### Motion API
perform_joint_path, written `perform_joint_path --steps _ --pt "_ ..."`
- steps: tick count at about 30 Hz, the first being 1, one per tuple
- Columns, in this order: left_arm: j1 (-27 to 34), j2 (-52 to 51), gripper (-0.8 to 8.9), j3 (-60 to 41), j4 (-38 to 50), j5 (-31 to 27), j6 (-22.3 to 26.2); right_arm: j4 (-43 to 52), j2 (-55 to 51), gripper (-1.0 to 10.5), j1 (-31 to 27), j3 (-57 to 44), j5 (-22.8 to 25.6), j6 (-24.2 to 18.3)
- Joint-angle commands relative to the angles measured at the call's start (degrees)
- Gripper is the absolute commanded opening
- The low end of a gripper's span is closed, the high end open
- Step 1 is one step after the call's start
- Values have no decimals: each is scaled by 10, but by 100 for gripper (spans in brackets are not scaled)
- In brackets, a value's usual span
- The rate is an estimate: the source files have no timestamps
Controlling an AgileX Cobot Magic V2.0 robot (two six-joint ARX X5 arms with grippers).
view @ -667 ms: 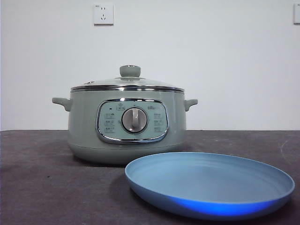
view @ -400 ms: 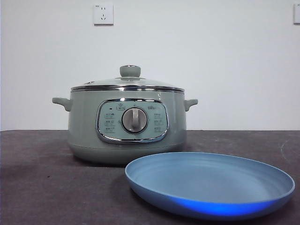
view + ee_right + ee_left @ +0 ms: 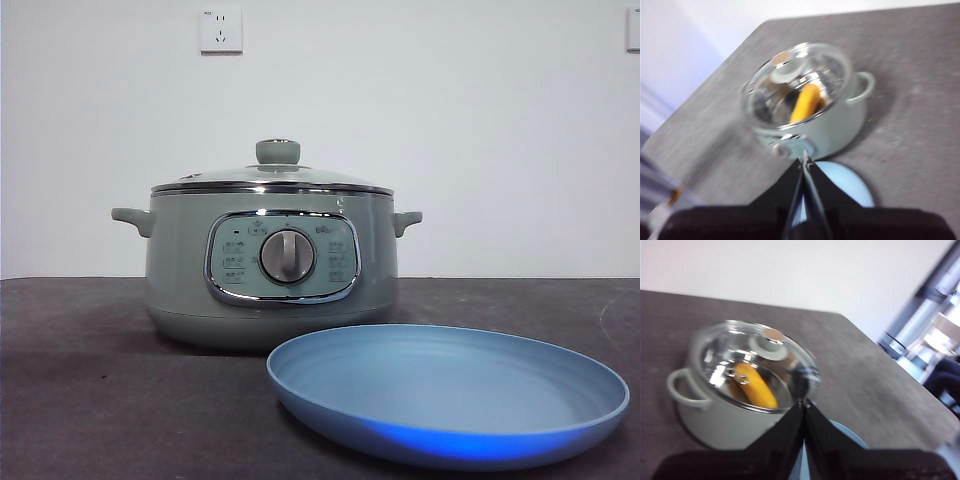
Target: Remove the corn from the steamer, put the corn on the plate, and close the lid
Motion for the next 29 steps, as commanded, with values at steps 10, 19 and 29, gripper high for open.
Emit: perform_joint_path --steps 10,19,29 --pt "0 38 -8 73 -97 37 87 -95 47 -11 75 59 -33 -89" --pt "0 38 338 73 -98 37 85 -94 47 371 76 59 -32 -88" --pt "0 43 591 73 -93 37 84 -90 47 599 76 59 -30 -76"
